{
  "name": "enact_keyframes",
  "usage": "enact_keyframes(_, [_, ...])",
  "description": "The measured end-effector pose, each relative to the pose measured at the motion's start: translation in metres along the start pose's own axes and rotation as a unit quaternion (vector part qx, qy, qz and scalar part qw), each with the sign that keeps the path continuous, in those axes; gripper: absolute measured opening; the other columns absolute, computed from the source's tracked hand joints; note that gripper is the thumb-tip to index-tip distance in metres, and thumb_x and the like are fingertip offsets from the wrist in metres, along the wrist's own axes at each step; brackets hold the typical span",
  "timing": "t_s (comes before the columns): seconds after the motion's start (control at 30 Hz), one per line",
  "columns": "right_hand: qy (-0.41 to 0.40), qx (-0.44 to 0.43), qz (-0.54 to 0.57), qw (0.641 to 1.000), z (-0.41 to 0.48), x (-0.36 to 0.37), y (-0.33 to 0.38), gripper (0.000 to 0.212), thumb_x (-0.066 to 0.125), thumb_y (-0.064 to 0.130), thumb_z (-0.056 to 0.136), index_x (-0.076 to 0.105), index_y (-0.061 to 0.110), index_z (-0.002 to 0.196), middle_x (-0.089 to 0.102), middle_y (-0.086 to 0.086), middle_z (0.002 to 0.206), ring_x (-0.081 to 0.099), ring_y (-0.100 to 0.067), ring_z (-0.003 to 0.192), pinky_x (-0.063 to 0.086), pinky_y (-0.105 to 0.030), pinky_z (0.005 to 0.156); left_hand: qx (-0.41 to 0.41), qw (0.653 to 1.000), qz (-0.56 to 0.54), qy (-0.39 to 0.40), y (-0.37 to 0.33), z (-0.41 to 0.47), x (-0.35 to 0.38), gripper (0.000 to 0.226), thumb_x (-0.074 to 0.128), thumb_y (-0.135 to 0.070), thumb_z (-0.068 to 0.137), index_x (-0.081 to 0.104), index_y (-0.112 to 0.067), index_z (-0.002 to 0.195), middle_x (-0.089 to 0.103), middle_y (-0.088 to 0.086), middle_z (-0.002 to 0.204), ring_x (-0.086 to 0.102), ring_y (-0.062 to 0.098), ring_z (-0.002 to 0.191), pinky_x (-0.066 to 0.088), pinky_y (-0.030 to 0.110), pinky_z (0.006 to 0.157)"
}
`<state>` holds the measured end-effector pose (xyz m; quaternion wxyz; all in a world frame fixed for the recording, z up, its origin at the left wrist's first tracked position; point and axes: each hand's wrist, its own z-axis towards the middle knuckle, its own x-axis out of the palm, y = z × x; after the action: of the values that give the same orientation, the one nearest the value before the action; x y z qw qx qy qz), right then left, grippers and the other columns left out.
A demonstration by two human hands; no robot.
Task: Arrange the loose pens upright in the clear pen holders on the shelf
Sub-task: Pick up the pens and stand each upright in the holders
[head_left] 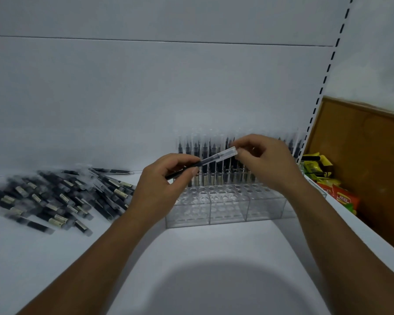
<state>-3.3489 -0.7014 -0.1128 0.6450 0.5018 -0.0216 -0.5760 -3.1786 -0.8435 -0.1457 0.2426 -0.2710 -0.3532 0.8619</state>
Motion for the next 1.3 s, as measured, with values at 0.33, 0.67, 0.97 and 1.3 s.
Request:
enact_keyframes(0.33, [0.118, 0.05, 0.338, 0.932, -0.008, 0.014, 0.019, 0.013, 0.073, 0.019, 0.075, 0.073, 0.018, 0.088, 0.063, 0.004, 0.068, 0.057, -0.009, 0.061, 0.047, -0.021, 0.056, -0.009, 0.999, 0.022, 0.026, 0.001, -0.001, 0.004, 0.025, 0.067, -0.019, 0.088, 0.067, -0.032, 0.109, 0.07, -0.015, 0.094, 0.065, 0.004, 0.087, 0.05, 0.016, 0.078])
enact_keyframes(0.67, [-0.153, 0.051, 0.267, 0.95, 0.007, -0.016, 0.006, 0.011, 0.065, 0.022, 0.092, 0.065, 0.012, 0.095, 0.074, 0.003, 0.084, 0.071, -0.01, 0.079, 0.058, -0.027, 0.069, -0.003, 0.934, 0.271, 0.232, 0.01, -0.005, 0.003, 0.067, 0.045, -0.074, 0.076, 0.048, -0.043, 0.135, 0.033, -0.025, 0.149, 0.025, -0.005, 0.135, 0.021, 0.021, 0.109])
enact_keyframes(0.97, [-0.128, -0.008, 0.075, 0.989, 0.019, 0.0, -0.006, 0.008, 0.07, 0.029, 0.088, 0.068, 0.022, 0.092, 0.072, 0.004, 0.084, 0.07, -0.01, 0.081, 0.059, -0.031, 0.079, 0.007, 0.93, 0.262, 0.256, 0.015, -0.001, -0.001, 0.065, 0.047, -0.068, 0.076, 0.048, -0.043, 0.136, 0.038, -0.021, 0.148, 0.027, -0.003, 0.136, 0.016, 0.012, 0.104])
enact_keyframes(1.3, [0.011, 0.022, -0.108, 0.994, 0.022, 0.02, -0.01, 0.021, 0.07, 0.042, 0.086, 0.064, 0.023, 0.078, 0.067, 0.004, 0.073, 0.062, -0.014, 0.064, 0.051, -0.029, 0.062, 0.016, 0.934, 0.259, 0.244, 0.021, -0.001, 0.0, 0.064, 0.047, -0.069, 0.079, 0.05, -0.041, 0.136, 0.046, -0.02, 0.143, 0.027, -0.004, 0.137, 0.021, 0.019, 0.111])
